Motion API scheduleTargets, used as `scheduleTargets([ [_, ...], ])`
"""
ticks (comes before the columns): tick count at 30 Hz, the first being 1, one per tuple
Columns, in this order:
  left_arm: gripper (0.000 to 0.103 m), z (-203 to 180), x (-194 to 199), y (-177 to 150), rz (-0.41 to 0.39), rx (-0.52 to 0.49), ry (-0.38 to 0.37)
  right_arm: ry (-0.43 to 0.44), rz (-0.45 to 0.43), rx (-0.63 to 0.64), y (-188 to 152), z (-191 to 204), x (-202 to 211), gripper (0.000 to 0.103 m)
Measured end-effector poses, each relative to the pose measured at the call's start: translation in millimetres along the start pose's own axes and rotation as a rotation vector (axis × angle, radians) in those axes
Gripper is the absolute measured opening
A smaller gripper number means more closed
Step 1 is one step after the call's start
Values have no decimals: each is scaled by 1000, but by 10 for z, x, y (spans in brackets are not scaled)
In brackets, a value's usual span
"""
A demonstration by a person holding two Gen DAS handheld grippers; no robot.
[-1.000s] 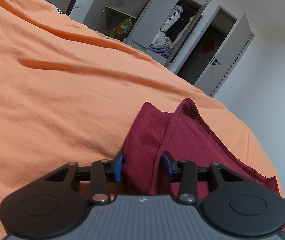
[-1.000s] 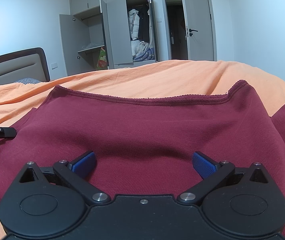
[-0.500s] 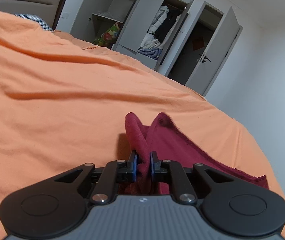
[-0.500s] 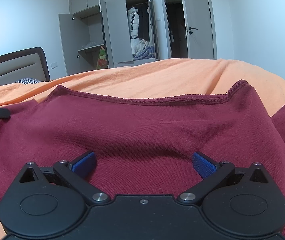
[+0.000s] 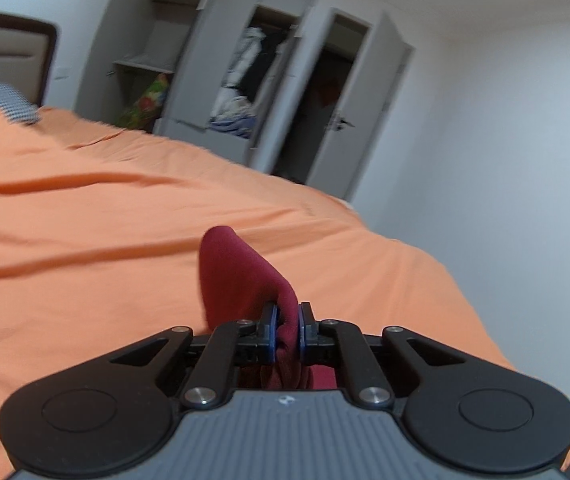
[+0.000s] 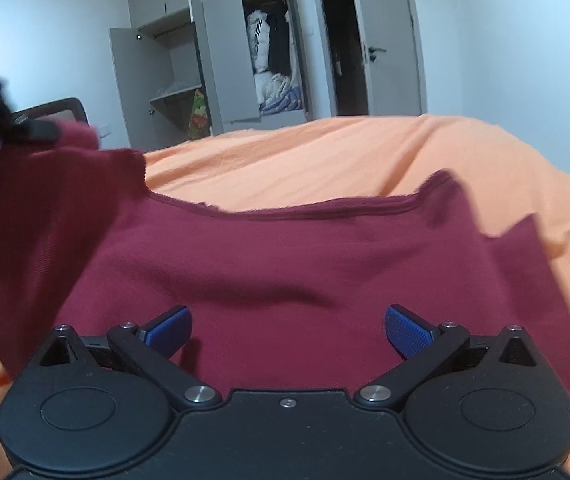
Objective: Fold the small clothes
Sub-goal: 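Grasp the folded sweatshirt edge with the left gripper, then fold the gripped edge over the bundle with the left gripper and release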
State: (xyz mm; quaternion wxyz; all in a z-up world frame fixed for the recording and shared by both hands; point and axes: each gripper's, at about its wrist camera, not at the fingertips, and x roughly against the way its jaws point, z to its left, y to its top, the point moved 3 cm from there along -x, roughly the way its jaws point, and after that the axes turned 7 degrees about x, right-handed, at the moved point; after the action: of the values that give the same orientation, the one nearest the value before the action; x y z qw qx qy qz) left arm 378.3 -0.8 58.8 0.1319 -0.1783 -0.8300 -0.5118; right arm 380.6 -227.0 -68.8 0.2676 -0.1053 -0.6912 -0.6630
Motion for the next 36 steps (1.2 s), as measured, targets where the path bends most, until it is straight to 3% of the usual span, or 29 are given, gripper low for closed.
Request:
scheduleTargets([
  [4,9,-588,-100,-149,17,-94,-81,-48,-38,-16,-116,-303,371,103],
  [8,9,-1183,-218,-432,58,-186,-166,-158,-56,-31,-304,-618,772,103],
  [15,9,-1977,-432,-1299,215,-336,-296,-266,-42,-55,-684,-964,1234,102],
  [20,9,-2161,-542,-1765,281,-430,-277,-265,-44,-63,-897,-1040,1350,103],
  [27,12,-2019,-617,-1797,360,-400,-272,-269,-60,-37,-973,-1019,1392,103],
  [32,33,-2059,-553,-1746,384,-374,-317,-275,-61,-31,-995,-991,1439,103],
  [33,43,-2064,-531,-1729,389,-369,-323,-275,-61,-31,-998,-979,1453,103],
  [34,62,-2064,-511,-1712,393,-363,-330,-276,-61,-30,-1000,-979,1448,103],
  [36,82,-2059,-454,-1660,386,-344,-355,-278,-58,-26,-1003,-977,1445,103],
])
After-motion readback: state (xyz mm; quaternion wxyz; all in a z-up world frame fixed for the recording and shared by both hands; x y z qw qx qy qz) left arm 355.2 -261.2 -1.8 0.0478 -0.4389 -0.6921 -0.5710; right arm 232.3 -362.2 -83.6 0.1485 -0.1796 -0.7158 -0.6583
